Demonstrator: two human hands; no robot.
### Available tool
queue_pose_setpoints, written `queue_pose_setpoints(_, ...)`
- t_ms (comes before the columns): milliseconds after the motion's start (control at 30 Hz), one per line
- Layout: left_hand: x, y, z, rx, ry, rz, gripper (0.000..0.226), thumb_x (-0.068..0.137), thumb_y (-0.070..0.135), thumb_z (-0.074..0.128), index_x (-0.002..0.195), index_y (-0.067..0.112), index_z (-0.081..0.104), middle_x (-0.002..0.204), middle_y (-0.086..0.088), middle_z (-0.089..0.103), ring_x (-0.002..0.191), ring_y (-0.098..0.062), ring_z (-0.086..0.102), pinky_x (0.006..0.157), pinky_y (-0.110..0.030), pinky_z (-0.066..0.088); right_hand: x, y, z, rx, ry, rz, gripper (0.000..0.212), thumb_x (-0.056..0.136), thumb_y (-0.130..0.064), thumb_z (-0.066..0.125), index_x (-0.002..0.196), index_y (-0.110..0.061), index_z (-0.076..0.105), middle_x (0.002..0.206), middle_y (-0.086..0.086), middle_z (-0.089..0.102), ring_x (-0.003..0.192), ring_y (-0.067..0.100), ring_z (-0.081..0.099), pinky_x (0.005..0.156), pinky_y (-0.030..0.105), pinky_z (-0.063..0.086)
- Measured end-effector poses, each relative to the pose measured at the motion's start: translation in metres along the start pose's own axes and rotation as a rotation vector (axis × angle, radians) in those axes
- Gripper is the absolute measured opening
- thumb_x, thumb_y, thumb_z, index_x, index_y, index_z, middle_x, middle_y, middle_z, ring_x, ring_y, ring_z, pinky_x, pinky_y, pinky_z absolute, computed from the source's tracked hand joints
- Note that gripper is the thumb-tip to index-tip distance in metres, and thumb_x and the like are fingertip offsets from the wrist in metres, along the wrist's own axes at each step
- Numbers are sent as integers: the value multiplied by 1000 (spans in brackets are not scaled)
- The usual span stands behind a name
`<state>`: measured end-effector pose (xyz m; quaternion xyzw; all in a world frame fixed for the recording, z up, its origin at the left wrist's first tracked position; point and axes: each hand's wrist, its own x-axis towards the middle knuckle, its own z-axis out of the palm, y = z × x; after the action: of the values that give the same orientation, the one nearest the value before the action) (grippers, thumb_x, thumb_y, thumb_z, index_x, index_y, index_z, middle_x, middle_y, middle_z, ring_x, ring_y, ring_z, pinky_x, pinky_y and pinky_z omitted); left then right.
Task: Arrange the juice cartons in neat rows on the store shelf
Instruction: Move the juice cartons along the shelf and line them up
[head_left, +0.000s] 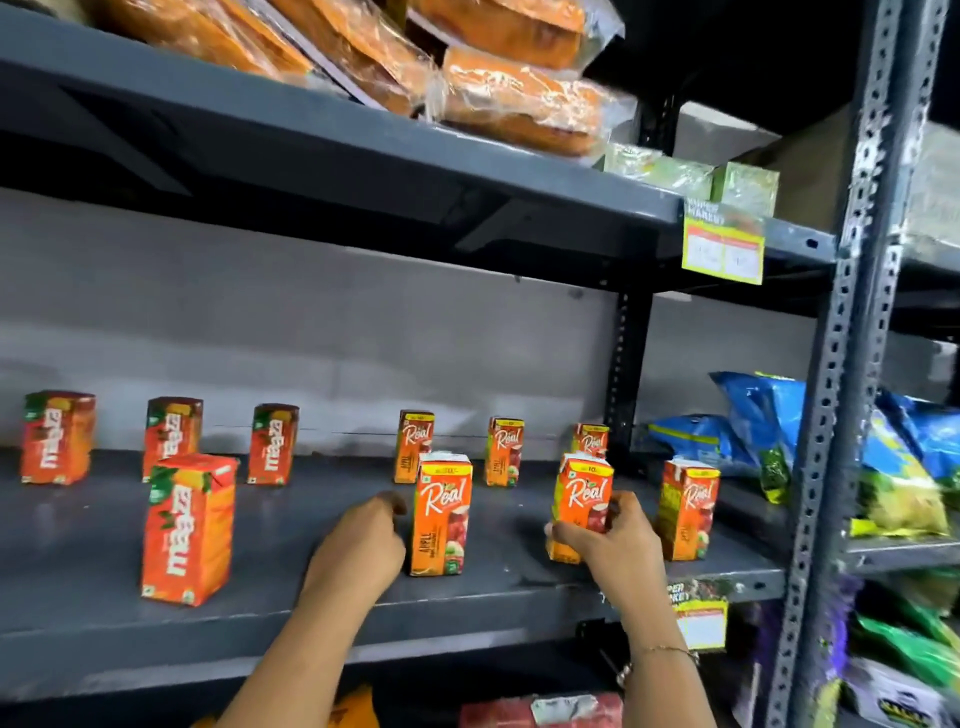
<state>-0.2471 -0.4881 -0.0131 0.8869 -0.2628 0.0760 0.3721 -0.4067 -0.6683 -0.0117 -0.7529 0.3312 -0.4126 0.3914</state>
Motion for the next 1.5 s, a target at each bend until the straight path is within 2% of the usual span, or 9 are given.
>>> queue_pose_setpoints(200, -2, -1, -4, -274, -68, 20, 26, 91, 9, 49, 108, 24, 62, 105, -1, 67, 86, -14, 59, 68, -28, 45, 5, 10, 1, -38, -80, -64, 61, 57, -50, 81, 104, -31, 49, 91, -14, 70, 83, 8, 67, 81, 39, 55)
queue_pose_setpoints(300, -10, 0, -15, -472, -224, 35, 23, 88, 5, 56, 96, 27, 57, 92, 9, 65, 87, -8, 59, 77, -28, 44, 2, 12, -1, -53, -85, -91, 56, 57, -55, 78, 100, -35, 49, 86, -18, 69, 81, 4, 66, 79, 36, 54)
queue_pose_setpoints(433, -16, -6, -29, -613, -411, 77, 35, 78, 5, 66, 98, 31, 53, 97, 13, 64, 90, -1, 60, 67, -13, 45, 3, 14, -4, -45, -129, -101, 55, 58, -54, 77, 103, -37, 50, 92, -17, 69, 86, 4, 65, 83, 37, 54)
queue_pose_setpoints(567, -15, -10, -31, -565, -465, 42, 57, 49, 34, 86, 96, 33, 55, 98, 15, 67, 93, -2, 61, 71, -17, 42, 3, 15, -4, -14, -145, -109, 47, 58, -53, 76, 97, -40, 52, 90, -18, 69, 86, 3, 65, 85, 38, 55)
queue_pose_setpoints(800, -17, -2, -21, -470, -458, 91, 29, 66, 31, 81, 91, 28, 66, 79, 26, 72, 77, 8, 67, 69, -13, 41, 3, 17, -7, 27, -184, -127, 62, 54, -57, 80, 107, -37, 56, 97, -14, 72, 89, 5, 67, 83, 34, 56)
queue_pose_setpoints(1000, -16, -3, -21, -483, -439, 56, 32, 65, 31, 82, 93, 26, 67, 87, 15, 74, 86, -2, 67, 73, -18, 44, 16, 21, -20, 55, -350, -92, 59, 69, -16, 84, 121, -16, 56, 106, -3, 73, 98, 13, 67, 93, 36, 52)
queue_pose_setpoints(1100, -16, -3, -20, -483, -448, 61, 33, 65, 32, 81, 94, 25, 67, 91, 13, 74, 89, -4, 67, 75, -19, 44, 21, 21, -27, 118, -445, -52, 54, 74, -3, 78, 123, -11, 55, 106, -1, 73, 99, 11, 67, 81, 21, 51)
queue_pose_setpoints(1333, -15, -4, -20, -480, -442, 61, 33, 64, 33, 82, 93, 25, 68, 91, 13, 74, 89, -5, 67, 76, -20, 44, 26, 18, -32, 158, -535, -37, 42, 77, 0, 74, 109, -23, 59, 103, -4, 74, 92, 2, 68, 67, 10, 47)
queue_pose_setpoints(1500, -18, -3, -22, -483, -440, 52, 56, 55, 34, 87, 105, 21, 66, 101, 6, 73, 96, -11, 67, 91, -29, 45, 28, 22, -31, 176, -531, -41, 41, 77, 1, 74, 105, -24, 60, 97, -6, 74, 86, 2, 70, 65, 9, 49)
